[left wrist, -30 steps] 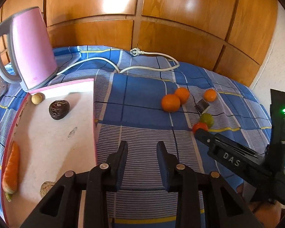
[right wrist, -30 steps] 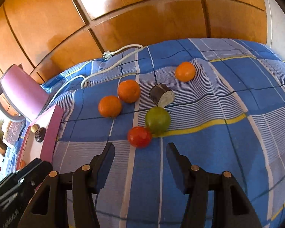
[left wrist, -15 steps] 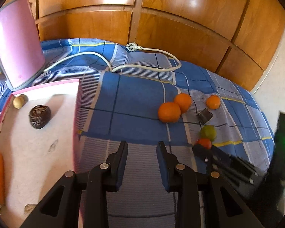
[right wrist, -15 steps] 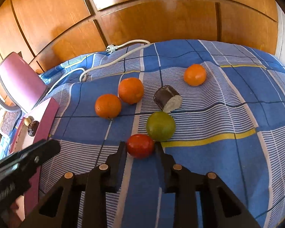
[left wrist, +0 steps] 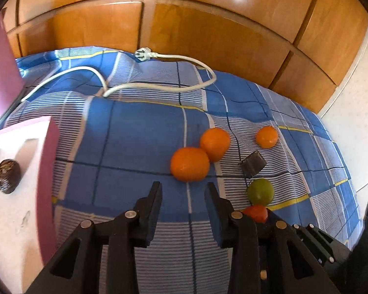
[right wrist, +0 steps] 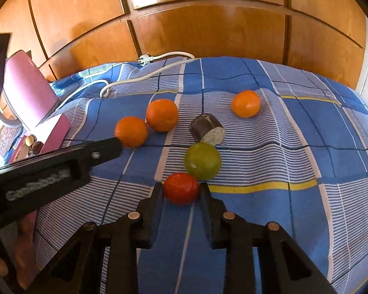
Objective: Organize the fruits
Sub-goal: 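Grasp a mandarin with the left tool while the right tool approaches the red tomato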
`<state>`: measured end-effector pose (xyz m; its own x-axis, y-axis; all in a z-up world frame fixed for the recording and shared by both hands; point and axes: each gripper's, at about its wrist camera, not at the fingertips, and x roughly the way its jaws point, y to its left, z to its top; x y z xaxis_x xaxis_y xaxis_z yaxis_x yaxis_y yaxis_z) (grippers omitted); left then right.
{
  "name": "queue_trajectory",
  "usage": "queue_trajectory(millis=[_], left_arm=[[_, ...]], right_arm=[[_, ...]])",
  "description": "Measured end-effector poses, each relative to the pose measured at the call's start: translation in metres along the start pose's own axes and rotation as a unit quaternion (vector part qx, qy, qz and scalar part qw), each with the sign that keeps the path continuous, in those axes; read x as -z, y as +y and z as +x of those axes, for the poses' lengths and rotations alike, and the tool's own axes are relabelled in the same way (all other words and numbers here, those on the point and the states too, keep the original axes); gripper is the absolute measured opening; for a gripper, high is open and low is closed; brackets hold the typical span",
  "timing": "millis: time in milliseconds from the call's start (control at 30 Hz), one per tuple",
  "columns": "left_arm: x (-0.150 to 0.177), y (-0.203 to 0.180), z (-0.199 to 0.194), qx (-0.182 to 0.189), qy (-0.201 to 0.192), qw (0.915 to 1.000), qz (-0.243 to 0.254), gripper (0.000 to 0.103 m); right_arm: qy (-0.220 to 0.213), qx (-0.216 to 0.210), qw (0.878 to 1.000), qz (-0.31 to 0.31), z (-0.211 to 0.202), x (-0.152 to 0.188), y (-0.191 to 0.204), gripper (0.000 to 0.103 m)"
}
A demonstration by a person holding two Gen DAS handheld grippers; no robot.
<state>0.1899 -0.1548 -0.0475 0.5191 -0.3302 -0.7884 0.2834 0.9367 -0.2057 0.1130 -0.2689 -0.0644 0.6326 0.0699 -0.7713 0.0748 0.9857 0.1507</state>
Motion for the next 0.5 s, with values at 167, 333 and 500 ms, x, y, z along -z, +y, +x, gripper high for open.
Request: queue_trajectory(millis=[167, 333, 500], left_arm=[[-0.007, -0.001, 0.013, -0.001, 0.005, 1.0000, 0.001, 0.036], [-0.013, -0.003, 0.023, 0.000, 0.008, 1.0000, 0.005, 0.039], [-0.018, -0.005, 0.034, -0.004, 0.008, 0.9999, 0.004, 0.039]], right_arm=[[0.003, -0.002, 1.000, -0.015, 0.003, -0.001, 0.004, 0.029], [0.003, 0.001, 1.000, -0.023, 0.005, -0.002, 0.006, 0.029], [0.003, 0.002, 1.000, -0.026, 0.007, -0.002, 0.006, 0.029]])
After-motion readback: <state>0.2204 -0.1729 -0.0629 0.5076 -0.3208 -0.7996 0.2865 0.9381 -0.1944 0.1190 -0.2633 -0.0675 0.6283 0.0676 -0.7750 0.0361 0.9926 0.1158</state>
